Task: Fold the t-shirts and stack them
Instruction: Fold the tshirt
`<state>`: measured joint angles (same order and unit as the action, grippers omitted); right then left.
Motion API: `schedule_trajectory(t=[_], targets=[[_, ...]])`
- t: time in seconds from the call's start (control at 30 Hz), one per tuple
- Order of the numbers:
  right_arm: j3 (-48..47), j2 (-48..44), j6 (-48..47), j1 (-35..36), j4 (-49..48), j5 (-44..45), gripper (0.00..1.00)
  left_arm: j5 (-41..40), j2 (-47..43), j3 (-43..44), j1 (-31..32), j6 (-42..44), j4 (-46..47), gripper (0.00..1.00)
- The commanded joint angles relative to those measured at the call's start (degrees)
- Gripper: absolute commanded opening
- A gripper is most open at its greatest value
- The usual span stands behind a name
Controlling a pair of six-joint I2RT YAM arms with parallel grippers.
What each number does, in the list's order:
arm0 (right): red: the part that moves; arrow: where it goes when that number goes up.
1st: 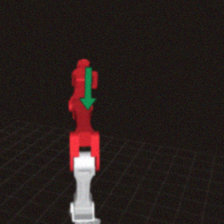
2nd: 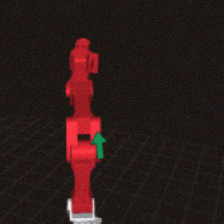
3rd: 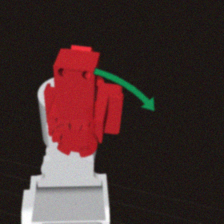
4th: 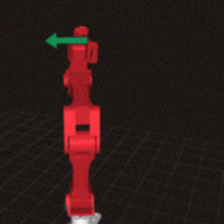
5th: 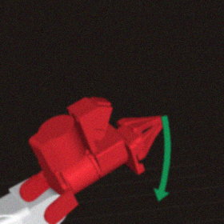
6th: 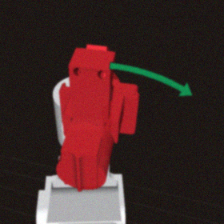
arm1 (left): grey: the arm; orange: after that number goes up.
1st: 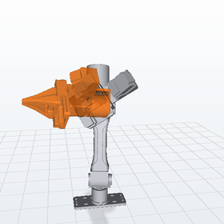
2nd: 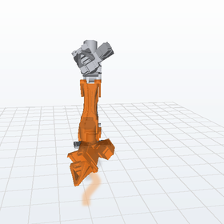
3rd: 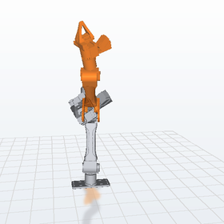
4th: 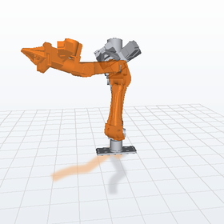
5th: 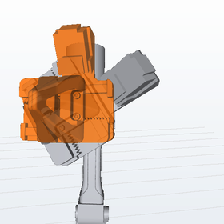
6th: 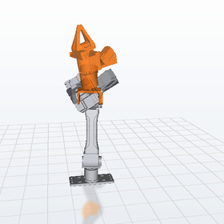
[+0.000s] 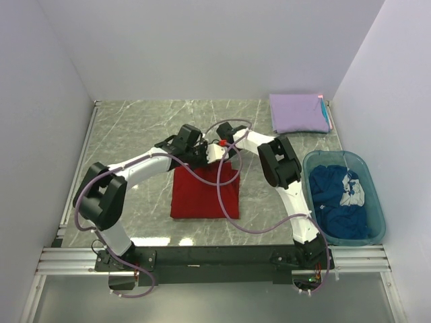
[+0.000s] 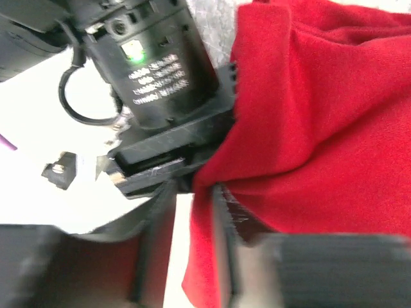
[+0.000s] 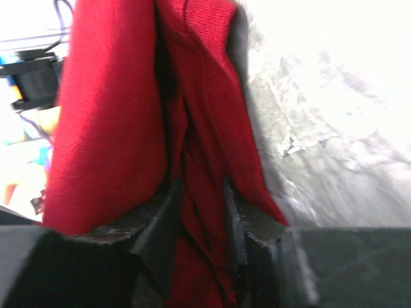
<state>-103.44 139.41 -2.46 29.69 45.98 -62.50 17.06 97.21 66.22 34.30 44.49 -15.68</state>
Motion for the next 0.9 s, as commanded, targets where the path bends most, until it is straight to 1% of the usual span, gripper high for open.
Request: schedule_trajectory(t=[0.0,0.07,0.1,0.13,0.23,0.3,0.33,0.37,0.43,0.47,0.53,0.57,0.6,0.63,0.67,0.77,0.87], targets=[[-3.7,-5.4,-4.7,-0.1,2.2,7.8,0.41,-1.4,-4.1,-0.1,-0.6,1.0,2.0,0.37],[-4.5,-6.4,-5.4,-0.1,2.7,10.8,0.45,0.3,-6.8,0.2,-0.7,0.3,0.2,0.45],[-5.3,-6.6,-5.8,-0.1,3.4,11.8,0.46,1.7,-7.8,0.2,-0.7,-0.3,-1.1,0.47],[-5.7,-7.0,-6.2,-0.1,3.9,12.5,0.50,2.4,-8.8,0.4,-0.8,-1.0,-1.9,0.49],[-7.4,-7.8,-7.8,-0.2,5.6,16.9,0.58,6.2,-11.5,2.0,-2.1,-4.7,-6.2,0.50],[-7.9,-8.5,-8.6,-0.5,5.8,20.7,0.60,9.6,-13.1,3.5,-4.9,-8.4,-8.8,0.50],[-8.1,-9.4,-9.1,-0.6,5.8,21.5,0.62,13.1,-13.4,3.8,-5.9,-9.7,-11.0,0.50],[-8.3,-9.9,-9.5,-0.9,5.9,22.3,0.63,14.6,-14.3,4.1,-8.4,-12.6,-11.6,0.50],[-9.4,-10.9,-10.9,-1.8,5.9,25.2,0.66,17.9,-14.8,4.6,-11.2,-15.6,-13.0,0.51],[-10.0,-11.1,-11.5,-2.3,6.5,26.1,0.66,18.5,-14.3,5.0,-13.5,-18.1,-13.8,0.51],[-12.4,-11.4,-13.2,-3.9,8.4,27.7,0.69,19.5,-12.9,6.8,-15.9,-20.5,-16.0,0.53],[-13.2,-11.4,-13.8,-4.6,10.3,27.7,0.70,21.9,-10.7,7.7,-18.6,-21.8,-19.4,0.54],[-14.2,-11.4,-14.9,-5.4,11.3,27.3,0.71,22.7,-9.4,9.5,-19.8,-22.9,-20.6,0.54],[-14.5,-11.7,-15.6,-6.7,12.4,26.6,0.75,23.8,-8.0,10.2,-21.1,-24.0,-21.7,0.55],[-14.2,-12.0,-16.9,-7.4,14.1,25.8,0.75,26.4,-5.2,10.9,-23.1,-25.3,-24.0,0.55],[-10.8,-14.1,-17.6,-9.3,15.4,22.3,0.77,29.2,-0.2,13.2,-25.7,-29.9,-24.7,0.57],[-6.4,-15.3,-16.7,-9.7,14.2,20.8,0.77,30.2,3.9,13.1,-26.6,-33.1,-23.8,0.57]])
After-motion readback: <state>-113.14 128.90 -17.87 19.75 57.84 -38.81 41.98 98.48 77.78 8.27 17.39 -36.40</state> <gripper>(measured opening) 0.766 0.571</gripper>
